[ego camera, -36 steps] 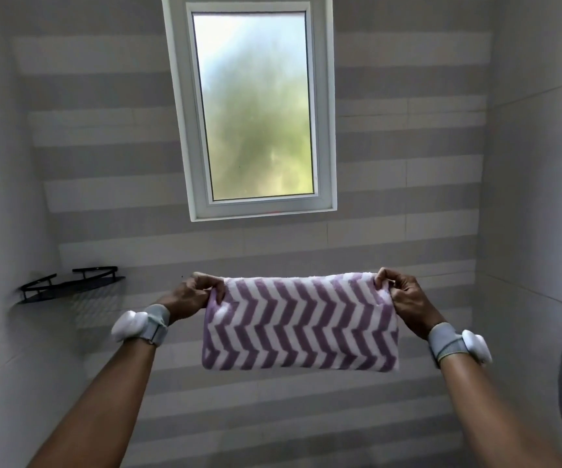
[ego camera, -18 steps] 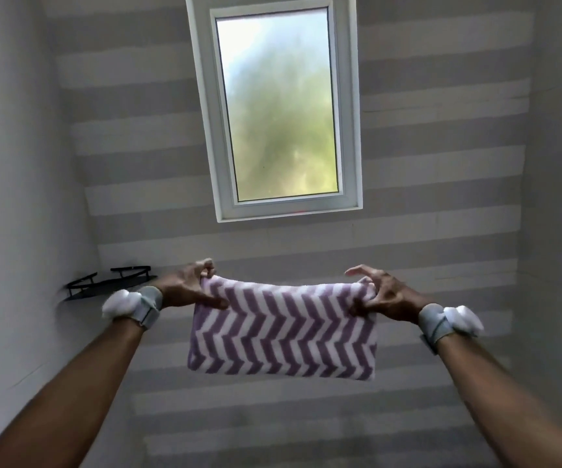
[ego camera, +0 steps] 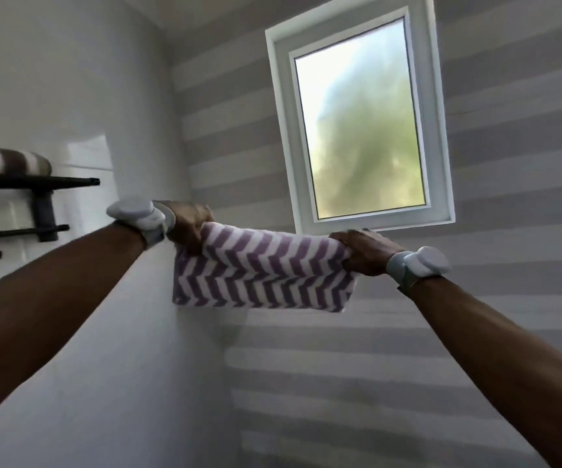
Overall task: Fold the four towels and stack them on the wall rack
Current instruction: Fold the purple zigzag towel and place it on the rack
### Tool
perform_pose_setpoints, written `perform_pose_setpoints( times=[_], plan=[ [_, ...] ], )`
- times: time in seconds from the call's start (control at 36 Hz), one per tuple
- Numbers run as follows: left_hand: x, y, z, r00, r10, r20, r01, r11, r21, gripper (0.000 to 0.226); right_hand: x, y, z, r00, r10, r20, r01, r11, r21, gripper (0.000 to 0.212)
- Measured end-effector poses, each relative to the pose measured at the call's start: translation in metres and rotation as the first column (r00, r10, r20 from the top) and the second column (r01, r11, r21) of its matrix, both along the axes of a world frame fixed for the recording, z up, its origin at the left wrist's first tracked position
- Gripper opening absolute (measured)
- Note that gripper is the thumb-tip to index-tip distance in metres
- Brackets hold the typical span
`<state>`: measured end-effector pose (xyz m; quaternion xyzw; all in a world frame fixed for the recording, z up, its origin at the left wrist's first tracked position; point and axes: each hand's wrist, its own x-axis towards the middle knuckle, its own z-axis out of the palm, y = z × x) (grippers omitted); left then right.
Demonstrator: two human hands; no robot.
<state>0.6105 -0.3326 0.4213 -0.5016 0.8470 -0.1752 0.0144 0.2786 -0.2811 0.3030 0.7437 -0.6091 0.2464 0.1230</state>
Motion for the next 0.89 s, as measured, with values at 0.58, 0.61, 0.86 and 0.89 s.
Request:
perform_pose_setpoints(
  times=[0.58,0.61,0.86,0.89],
  plan=[
    [0.161,0.210,0.172,0.857,0.514,-0.031,-0.284,0.422,-0.861,0.035,0.228,-0.011,0.204,0.971,0.235,0.045,-0.140,0.711,-0.689,0.039],
    [0.164,0.214,0.174,0.863,0.505,-0.016,-0.256,0.408,-0.876,0.036,0.234,-0.011,0.206,0.970,0.237,0.047,-0.142,0.714,-0.686,0.038],
    [0.248,0.248,0.195,0.876,0.477,-0.063,-0.198,0.239,-0.950,0.049,0.377,-0.054,0.264,0.938,0.338,0.074,-0.147,0.584,-0.798,0.056],
    [0.257,0.247,0.197,0.874,0.473,-0.109,-0.222,0.192,-0.956,0.051,0.395,-0.063,0.270,0.936,0.341,0.088,-0.132,0.569,-0.812,0.062]
  ],
)
